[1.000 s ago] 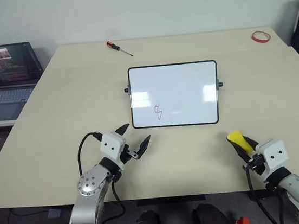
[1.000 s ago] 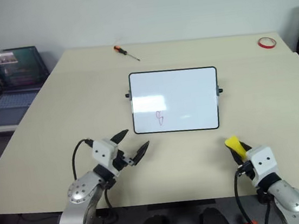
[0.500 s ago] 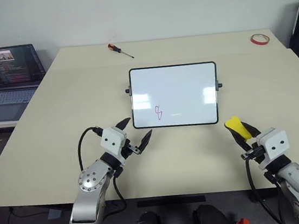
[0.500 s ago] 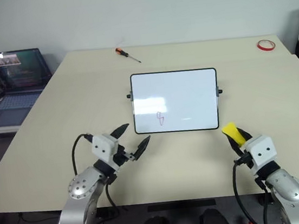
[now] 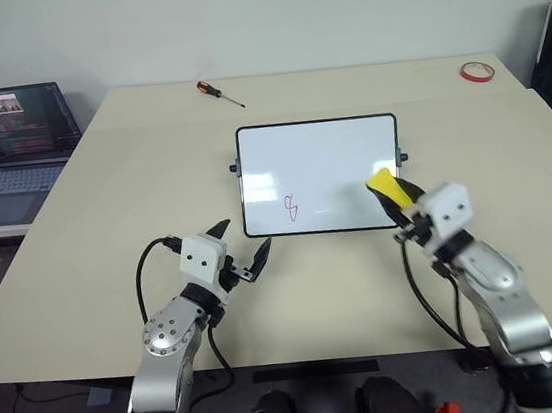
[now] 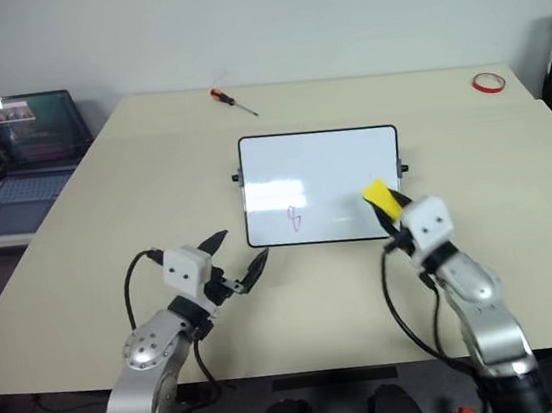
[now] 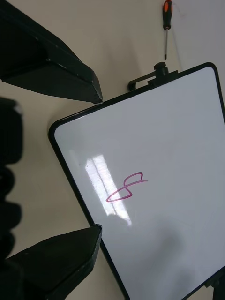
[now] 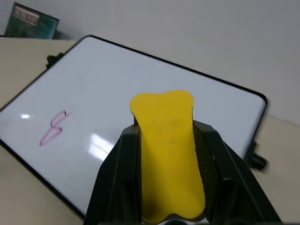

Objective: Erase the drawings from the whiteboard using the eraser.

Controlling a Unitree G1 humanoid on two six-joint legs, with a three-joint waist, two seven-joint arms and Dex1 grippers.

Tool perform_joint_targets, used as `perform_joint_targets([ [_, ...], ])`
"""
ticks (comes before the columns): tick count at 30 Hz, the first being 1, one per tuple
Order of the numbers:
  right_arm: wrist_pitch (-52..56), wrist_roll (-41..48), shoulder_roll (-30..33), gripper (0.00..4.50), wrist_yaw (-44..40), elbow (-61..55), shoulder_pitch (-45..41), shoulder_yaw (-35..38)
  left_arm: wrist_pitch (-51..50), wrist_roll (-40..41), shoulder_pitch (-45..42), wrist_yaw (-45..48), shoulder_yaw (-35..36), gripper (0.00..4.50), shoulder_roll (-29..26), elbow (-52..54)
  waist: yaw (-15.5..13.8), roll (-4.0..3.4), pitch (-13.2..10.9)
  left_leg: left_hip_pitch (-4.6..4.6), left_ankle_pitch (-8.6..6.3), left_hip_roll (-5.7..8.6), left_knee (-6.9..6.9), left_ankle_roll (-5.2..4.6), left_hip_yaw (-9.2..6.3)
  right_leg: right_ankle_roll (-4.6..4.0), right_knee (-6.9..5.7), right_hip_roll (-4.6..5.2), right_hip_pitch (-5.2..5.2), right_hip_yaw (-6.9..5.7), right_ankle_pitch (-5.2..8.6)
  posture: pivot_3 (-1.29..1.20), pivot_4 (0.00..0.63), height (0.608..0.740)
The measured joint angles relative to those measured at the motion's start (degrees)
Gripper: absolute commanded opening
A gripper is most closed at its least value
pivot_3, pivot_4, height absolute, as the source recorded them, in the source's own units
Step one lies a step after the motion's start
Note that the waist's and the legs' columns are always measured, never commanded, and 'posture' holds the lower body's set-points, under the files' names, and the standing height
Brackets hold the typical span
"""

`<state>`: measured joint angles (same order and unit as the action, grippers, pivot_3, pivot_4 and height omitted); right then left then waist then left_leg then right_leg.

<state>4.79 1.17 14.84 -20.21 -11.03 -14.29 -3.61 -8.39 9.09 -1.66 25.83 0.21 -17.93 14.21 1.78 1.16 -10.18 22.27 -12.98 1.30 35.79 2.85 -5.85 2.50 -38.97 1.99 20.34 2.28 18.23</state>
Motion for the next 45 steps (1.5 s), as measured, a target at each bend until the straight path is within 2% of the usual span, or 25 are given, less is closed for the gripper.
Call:
perform_joint_targets([
  [7, -3.9, -4.0, -6.3, 1.17, 1.6, 15.1, -12.4, -6.1, 0.2, 0.0, 0.5, 1.0, -0.4, 4.50, 0.0, -0.1, -0.1, -0.01, 0.0, 0.24, 0.00, 0.02, 0.00, 0.01, 0.01, -0.01, 0.01, 0.00, 0.23, -0.02, -0.01, 0.00, 0.150, 0.740],
  [19, -6.1, -13.7, -9.1, 1.17, 3.8, 33.5, -20.9, -13.7, 1.7, -0.1, 3.0, 1.0, 0.2, 4.50, -0.4, -0.1, 0.1, -0.01, 0.0, 0.35, 0.01, -0.02, 0.02, 0.01, 0.14, -0.02, -0.12, 0.00, 0.50, 0.00, -0.03, 0.00, 0.150, 0.740],
  [24, -6.3, -15.7, -9.0, 1.17, 3.6, 33.7, -20.9, -14.9, 1.7, -0.2, 2.5, 0.9, 0.1, 4.50, -0.3, -0.1, 0.1, -0.03, 0.0, 0.29, 0.01, -0.05, 0.02, 0.01, 0.15, -0.04, -0.16, -0.02, 0.47, 0.00, -0.04, 0.00, 0.150, 0.740],
  [30, -5.9, -15.8, -6.3, 1.17, -1.2, 27.6, -13.6, -17.9, 2.4, -0.2, 1.6, 1.3, 0.1, 4.50, -0.3, -0.7, 0.0, 0.00, 0.1, 0.35, 0.01, -0.03, 0.04, 0.01, 0.12, -0.01, -0.12, 0.00, 0.48, -0.02, -0.06, 0.00, 0.150, 0.740],
  [34, -5.5, -15.9, -6.4, 1.17, -0.1, 28.5, -15.3, -17.7, 2.8, -0.1, 1.0, 1.9, 0.0, 4.50, -0.3, -1.0, 0.1, 0.00, 0.0, 0.31, 0.02, -0.04, 0.04, 0.01, 0.10, -0.04, -0.14, -0.04, 0.46, -0.03, -0.09, 0.00, 0.150, 0.740],
  [41, -5.5, -17.1, -7.2, 1.17, 7.7, 32.4, -22.2, -14.1, 3.5, -0.1, 0.5, 2.5, -0.8, 4.50, -0.2, -2.4, 0.0, 0.00, 0.0, 0.41, 0.02, -0.01, 0.03, 0.02, 0.08, -0.04, -0.12, -0.05, 0.53, -0.06, -0.10, 0.00, 0.150, 0.740],
  [45, -5.7, -17.5, -6.9, 1.17, 6.8, 32.2, -22.2, -13.8, 3.8, -0.1, 0.0, 2.6, -1.0, 4.50, -0.2, -2.9, 0.1, 0.00, 0.0, 0.42, 0.02, -0.03, 0.02, 0.01, 0.12, -0.04, -0.10, -0.04, 0.56, -0.03, -0.10, 0.00, 0.150, 0.740],
])
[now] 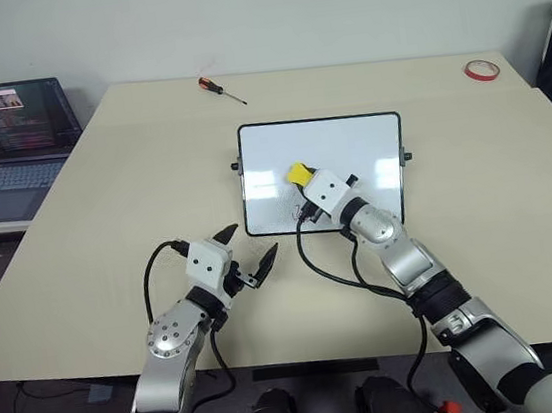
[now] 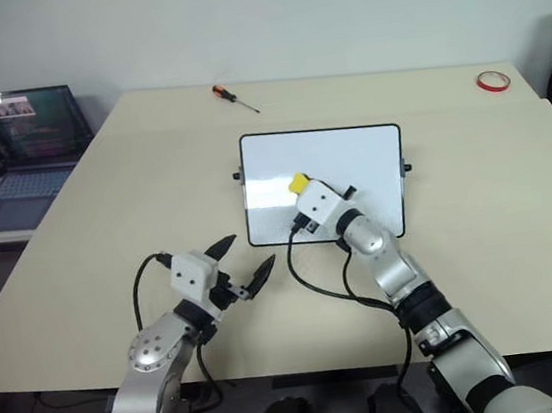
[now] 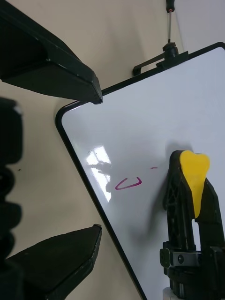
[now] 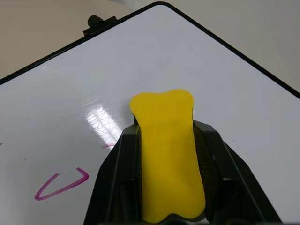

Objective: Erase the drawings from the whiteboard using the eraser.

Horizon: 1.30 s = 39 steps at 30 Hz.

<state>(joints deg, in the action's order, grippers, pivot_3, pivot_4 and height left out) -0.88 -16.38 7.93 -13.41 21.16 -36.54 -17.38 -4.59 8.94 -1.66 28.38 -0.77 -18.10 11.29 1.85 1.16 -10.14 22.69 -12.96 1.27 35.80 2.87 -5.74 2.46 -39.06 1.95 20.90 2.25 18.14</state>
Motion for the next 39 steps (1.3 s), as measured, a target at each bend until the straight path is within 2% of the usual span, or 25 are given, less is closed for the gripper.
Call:
perform_joint_targets([
  [6, 2.0, -0.4, 1.2, 1.17, -7.3, -5.4, 6.5, -4.4, 0.0, 0.0, -0.2, -0.2, -0.1, 4.50, 0.0, -0.1, 0.0, 0.00, 0.0, -0.03, 0.00, -0.01, 0.02, 0.00, 0.00, 0.00, -0.01, 0.02, -0.03, 0.00, 0.00, 0.00, 0.150, 0.740],
  [11, 3.8, -0.4, 2.5, 1.17, -10.2, -7.2, 7.3, -5.8, 0.0, 0.0, -0.1, -0.2, -0.2, 4.50, 0.1, -0.1, 0.0, 0.00, 0.0, -0.06, 0.00, -0.01, 0.02, 0.00, -0.04, 0.01, -0.02, 0.01, -0.05, -0.02, -0.01, 0.00, 0.150, 0.740],
  [15, 3.8, -0.4, 2.1, 1.17, -9.2, -6.2, 5.8, -5.7, -0.2, 0.0, -0.4, -0.2, -0.2, 4.50, 0.1, -0.1, 0.0, 0.01, 0.0, -0.05, 0.00, -0.01, 0.03, 0.00, -0.02, 0.01, -0.02, 0.01, -0.04, -0.01, -0.01, 0.00, 0.150, 0.740],
  [21, 2.2, -0.4, 0.9, 1.17, -1.0, -1.0, -1.3, -0.2, -0.5, 0.0, -0.7, -0.2, -0.2, 4.50, 0.1, -0.1, -0.1, 0.00, 0.0, 0.02, 0.01, 0.02, 0.02, 0.01, -0.07, 0.00, 0.00, 0.00, -0.01, -0.03, -0.03, 0.00, 0.150, 0.740],
  [26, 1.1, -0.5, 0.7, 1.17, -0.6, -0.7, -1.1, -0.2, -1.3, 0.0, -0.7, -0.2, -0.2, 4.50, 0.1, 0.1, 0.0, 0.00, 0.0, 0.21, 0.01, -0.01, 0.01, 0.01, 0.05, 0.00, 0.00, 0.02, 0.26, 0.04, -0.03, 0.00, 0.150, 0.740],
  [39, 2.0, -0.8, 6.2, 1.17, -12.2, -8.0, 6.3, -5.5, 0.2, 0.1, 0.7, 0.7, 0.2, 4.50, -0.4, -0.3, 0.0, 0.01, 0.0, 0.12, 0.01, -0.02, 0.02, 0.01, 0.04, 0.00, -0.03, 0.01, 0.18, 0.03, -0.03, 0.00, 0.150, 0.740],
])
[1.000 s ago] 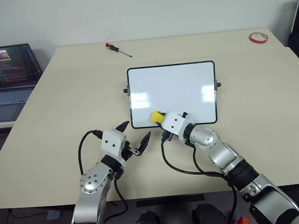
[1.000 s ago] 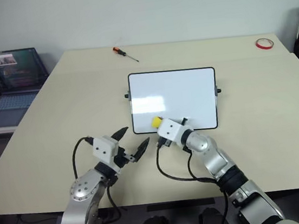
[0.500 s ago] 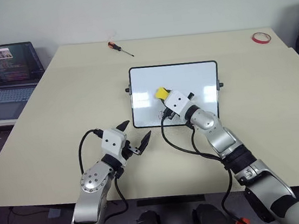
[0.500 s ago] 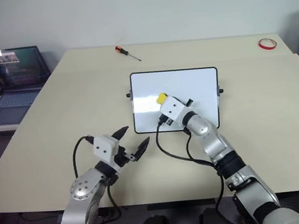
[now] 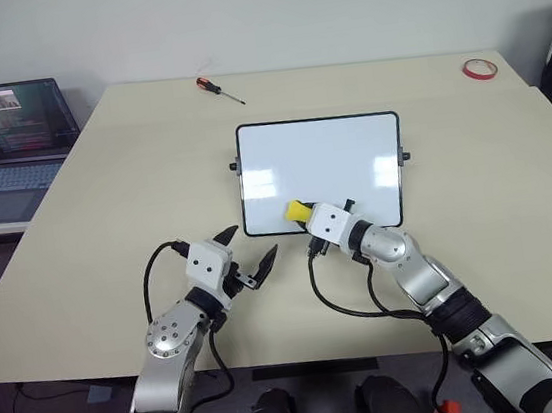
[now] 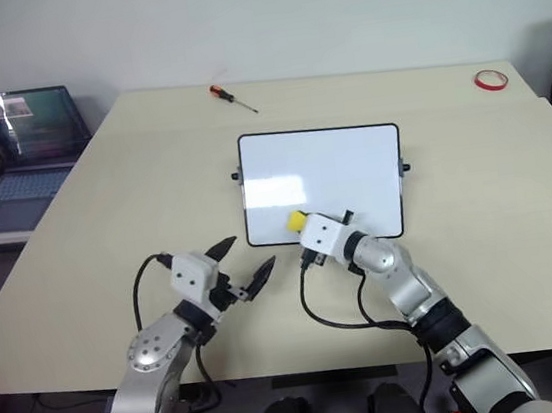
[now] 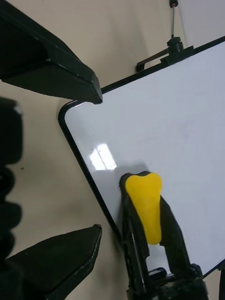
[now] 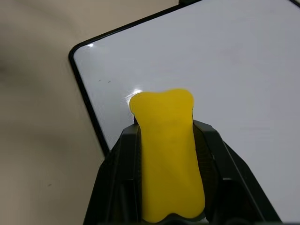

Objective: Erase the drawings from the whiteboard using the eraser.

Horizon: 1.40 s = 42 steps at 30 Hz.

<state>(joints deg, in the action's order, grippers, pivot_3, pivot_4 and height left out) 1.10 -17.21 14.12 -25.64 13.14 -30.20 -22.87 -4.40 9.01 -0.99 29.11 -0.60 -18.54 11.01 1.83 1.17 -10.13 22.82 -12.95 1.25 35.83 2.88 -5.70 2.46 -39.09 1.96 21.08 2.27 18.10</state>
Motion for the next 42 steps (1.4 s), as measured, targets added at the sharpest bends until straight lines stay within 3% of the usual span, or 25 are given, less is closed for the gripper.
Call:
perform_joint_targets([
  [5, -0.2, -0.8, 0.7, 1.17, 0.0, -0.5, 0.3, -0.9, 0.6, 0.0, 1.4, 0.1, 0.0, 4.50, 0.1, -0.1, 0.0, 0.01, 0.0, 0.00, 0.00, 0.00, 0.00, 0.00, -0.03, 0.00, 0.00, 0.00, -0.02, -0.02, 0.00, 0.00, 0.150, 0.740],
  [15, -0.8, -2.3, -0.5, 1.17, 10.0, 4.2, -5.3, 2.6, 2.2, 0.0, 1.4, 0.3, -0.1, 4.50, 0.3, -1.4, -0.3, 0.02, 0.0, 0.01, 0.03, 0.03, 0.06, 0.01, -0.07, 0.00, -0.01, -0.01, -0.03, -0.05, -0.06, 0.00, 0.150, 0.740],
  [28, -1.1, -3.9, 2.4, 1.17, 0.7, -2.2, 2.2, -3.0, 0.9, 0.0, 1.2, 0.1, -0.3, 4.50, 0.3, 0.3, 0.0, 0.02, 0.0, -0.05, 0.03, 0.00, 0.04, 0.00, -0.04, 0.01, -0.01, -0.01, -0.09, -0.03, -0.06, 0.00, 0.150, 0.740],
  [37, -0.8, -4.1, 2.3, 1.17, 0.6, -2.4, 2.2, -3.0, 0.0, 0.0, 1.3, 0.0, -0.3, 4.50, 0.3, 0.7, 0.0, 0.02, 0.0, -0.05, 0.03, 0.00, 0.04, 0.00, -0.05, 0.00, 0.00, -0.01, -0.09, -0.03, -0.06, 0.00, 0.150, 0.740],
  [42, -0.7, -4.3, -1.5, 1.17, 7.2, 3.2, -3.9, -1.0, -0.1, 0.0, 1.3, -0.3, -0.5, 4.50, 0.4, 1.0, 0.1, 0.02, 0.0, -0.04, 0.07, -0.06, 0.05, 0.05, -0.05, -0.05, -0.03, -0.12, -0.02, -0.01, -0.11, 0.00, 0.150, 0.740],
])
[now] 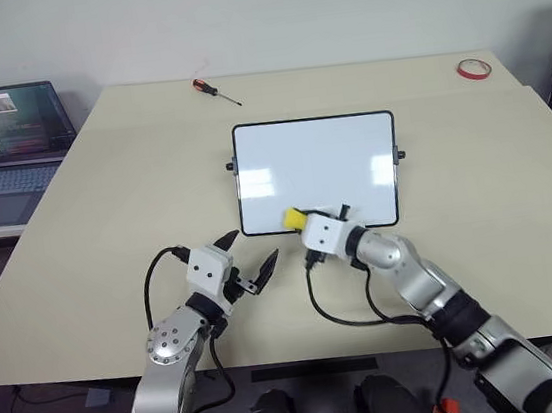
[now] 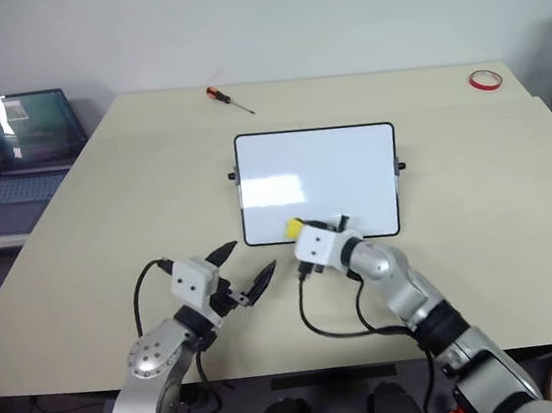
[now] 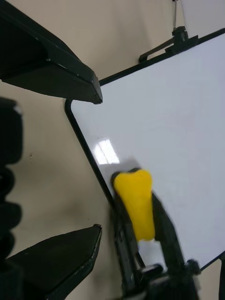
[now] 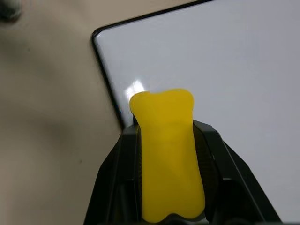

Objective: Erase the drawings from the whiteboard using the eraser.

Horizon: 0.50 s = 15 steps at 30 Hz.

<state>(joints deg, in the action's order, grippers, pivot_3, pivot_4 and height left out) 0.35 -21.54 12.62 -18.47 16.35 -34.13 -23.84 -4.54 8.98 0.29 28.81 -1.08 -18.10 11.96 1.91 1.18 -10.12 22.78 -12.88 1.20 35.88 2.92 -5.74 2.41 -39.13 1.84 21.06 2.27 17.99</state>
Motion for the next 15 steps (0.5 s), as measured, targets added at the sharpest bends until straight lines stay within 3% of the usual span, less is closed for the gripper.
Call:
perform_joint_targets([
  [15, -1.1, 0.6, 0.1, 1.17, 2.0, 0.1, 0.0, 2.4, -0.9, 0.0, -1.3, 0.0, -0.3, 4.50, -0.1, 0.3, -0.2, 0.02, 0.0, 0.10, -0.01, 0.03, -0.02, -0.01, 0.03, 0.01, 0.06, -0.14, 0.05, 0.01, 0.00, 0.00, 0.150, 0.740],
])
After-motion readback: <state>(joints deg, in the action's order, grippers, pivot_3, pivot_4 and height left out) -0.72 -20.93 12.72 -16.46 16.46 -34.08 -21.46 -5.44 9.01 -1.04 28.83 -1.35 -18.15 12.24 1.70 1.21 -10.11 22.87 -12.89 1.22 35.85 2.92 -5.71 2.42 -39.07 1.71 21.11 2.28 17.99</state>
